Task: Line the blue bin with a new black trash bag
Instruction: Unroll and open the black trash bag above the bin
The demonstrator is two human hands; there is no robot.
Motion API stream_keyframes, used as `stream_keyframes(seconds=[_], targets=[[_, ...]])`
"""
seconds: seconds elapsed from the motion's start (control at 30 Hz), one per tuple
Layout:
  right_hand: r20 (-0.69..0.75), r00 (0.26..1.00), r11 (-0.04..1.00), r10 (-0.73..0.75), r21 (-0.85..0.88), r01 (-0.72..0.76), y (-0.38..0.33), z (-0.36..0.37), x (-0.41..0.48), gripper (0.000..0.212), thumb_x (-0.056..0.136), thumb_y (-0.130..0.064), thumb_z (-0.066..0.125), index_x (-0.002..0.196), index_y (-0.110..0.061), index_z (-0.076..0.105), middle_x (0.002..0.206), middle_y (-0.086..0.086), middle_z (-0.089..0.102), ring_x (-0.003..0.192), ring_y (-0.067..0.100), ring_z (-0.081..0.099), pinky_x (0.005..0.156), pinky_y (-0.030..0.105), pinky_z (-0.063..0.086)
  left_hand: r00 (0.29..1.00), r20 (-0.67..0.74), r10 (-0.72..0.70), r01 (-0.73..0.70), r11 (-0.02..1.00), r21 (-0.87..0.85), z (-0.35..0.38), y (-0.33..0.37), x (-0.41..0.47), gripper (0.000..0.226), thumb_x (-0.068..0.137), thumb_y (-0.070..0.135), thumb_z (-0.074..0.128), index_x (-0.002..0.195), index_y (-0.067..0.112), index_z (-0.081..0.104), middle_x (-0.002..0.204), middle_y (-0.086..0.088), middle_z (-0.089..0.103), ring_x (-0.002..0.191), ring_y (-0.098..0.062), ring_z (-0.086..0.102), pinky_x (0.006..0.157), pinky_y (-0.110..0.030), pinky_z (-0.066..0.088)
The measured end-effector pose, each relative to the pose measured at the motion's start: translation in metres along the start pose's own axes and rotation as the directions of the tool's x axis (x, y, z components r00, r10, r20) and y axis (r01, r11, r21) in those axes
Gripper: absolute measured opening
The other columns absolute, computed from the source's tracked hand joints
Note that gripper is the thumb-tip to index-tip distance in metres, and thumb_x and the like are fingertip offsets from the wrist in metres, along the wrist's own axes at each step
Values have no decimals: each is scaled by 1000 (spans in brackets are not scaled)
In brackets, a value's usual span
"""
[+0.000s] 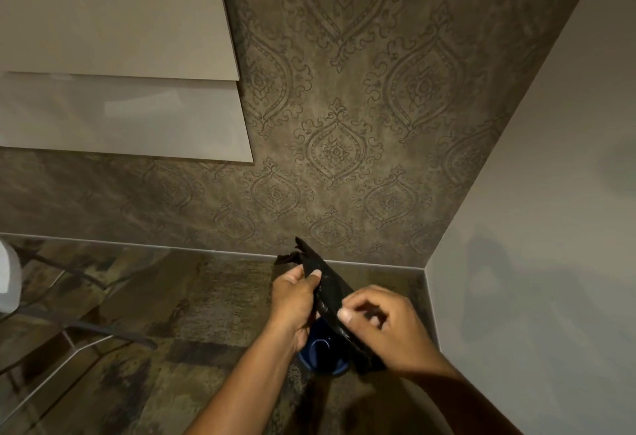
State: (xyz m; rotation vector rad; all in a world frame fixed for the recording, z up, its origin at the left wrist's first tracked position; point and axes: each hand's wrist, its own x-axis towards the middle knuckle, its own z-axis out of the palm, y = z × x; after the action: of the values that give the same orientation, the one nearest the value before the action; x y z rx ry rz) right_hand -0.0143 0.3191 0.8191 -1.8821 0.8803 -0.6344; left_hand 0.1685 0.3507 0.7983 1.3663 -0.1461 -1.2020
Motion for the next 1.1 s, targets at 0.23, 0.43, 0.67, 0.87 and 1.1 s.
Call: stream_keyframes(seconds=[0.23,0.43,0.67,0.87,1.1], targets=[[-172,936,952,307,69,-299,-4,7,46,48,84,-55,79,119,-22,73,104,-11,76,92,0,71,83,25,61,976,121,178,-200,959,200,3,-19,-30,28,107,3,59,119,16,80,104,-9,87,98,-26,84,86,-38,68],[-55,912,914,406,44,-404,-4,38,59,18,92,-33,76,98,-16,77,88,-1,78,81,11,72,83,43,61,963,170,208,-243,945,220,-6,-29,-38,28,107,6,60,115,21,82,103,-6,87,99,-21,84,87,-32,67],[-173,840,848,515,243,-470,9,51,54,19,99,-24,69,87,-10,73,89,20,78,70,18,69,63,36,57,989,-31,146,-143,985,101,-38,-31,-23,18,106,11,65,109,18,82,95,-7,87,88,-21,85,67,-26,65],[-202,702,693,683,482,-536,26,42,51,16,100,-27,69,91,-16,75,79,4,71,65,14,67,54,25,58,921,-360,149,-158,987,5,-78,-23,2,14,102,8,70,99,13,82,94,-13,85,86,-22,81,71,-29,62],[-153,591,485,792,746,-457,40,41,44,11,106,-18,59,106,-11,66,99,15,80,85,27,76,59,36,66,869,-476,132,-191,979,-77,-110,-13,24,13,103,6,67,96,4,77,88,-11,74,94,-28,68,87,-38,57]])
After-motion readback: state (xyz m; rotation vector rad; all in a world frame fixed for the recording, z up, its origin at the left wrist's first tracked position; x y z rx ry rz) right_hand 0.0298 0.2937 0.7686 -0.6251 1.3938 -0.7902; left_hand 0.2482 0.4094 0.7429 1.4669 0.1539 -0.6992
